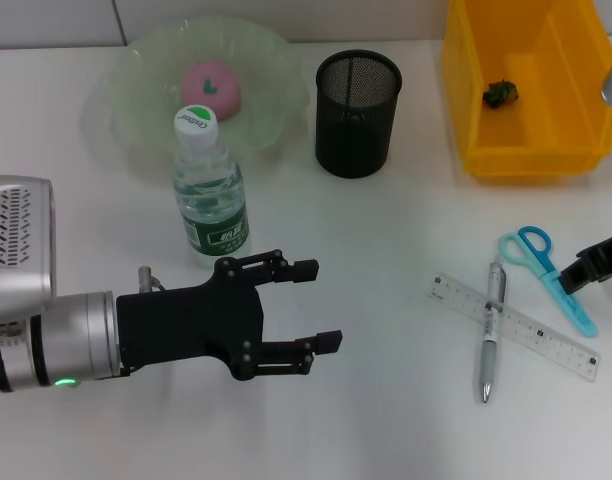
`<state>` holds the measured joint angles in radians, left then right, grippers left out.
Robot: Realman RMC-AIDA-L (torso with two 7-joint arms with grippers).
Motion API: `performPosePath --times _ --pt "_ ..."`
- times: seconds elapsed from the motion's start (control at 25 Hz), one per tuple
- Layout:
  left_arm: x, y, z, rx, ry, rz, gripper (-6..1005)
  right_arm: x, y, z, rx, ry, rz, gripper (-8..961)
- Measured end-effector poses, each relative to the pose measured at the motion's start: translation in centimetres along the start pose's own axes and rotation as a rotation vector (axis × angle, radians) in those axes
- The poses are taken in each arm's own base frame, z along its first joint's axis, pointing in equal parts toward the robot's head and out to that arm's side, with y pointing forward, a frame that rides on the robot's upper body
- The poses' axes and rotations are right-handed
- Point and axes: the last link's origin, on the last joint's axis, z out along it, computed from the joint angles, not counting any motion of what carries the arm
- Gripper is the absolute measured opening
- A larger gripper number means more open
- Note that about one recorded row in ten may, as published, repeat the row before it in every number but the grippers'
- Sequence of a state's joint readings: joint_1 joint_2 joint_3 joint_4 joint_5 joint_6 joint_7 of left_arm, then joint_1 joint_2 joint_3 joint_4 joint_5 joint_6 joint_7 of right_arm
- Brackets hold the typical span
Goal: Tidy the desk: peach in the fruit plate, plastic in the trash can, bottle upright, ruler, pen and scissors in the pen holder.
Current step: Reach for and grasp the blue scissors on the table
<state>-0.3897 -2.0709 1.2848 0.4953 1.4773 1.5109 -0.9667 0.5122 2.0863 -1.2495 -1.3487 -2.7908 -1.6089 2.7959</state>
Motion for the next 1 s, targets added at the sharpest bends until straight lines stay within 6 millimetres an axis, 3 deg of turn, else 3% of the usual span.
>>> performPosePath --times 0.2,1.0 --pt "0.1 0.0 0.1 -0.006 -0.001 0.005 797 -0.3 0.2 0.5 0.001 0.003 -0.002 423" --pt "0.0 0.0 0.2 -0.006 -0.002 0.004 798 -0.8 0.6 2.1 -0.003 0.034 -0.006 411"
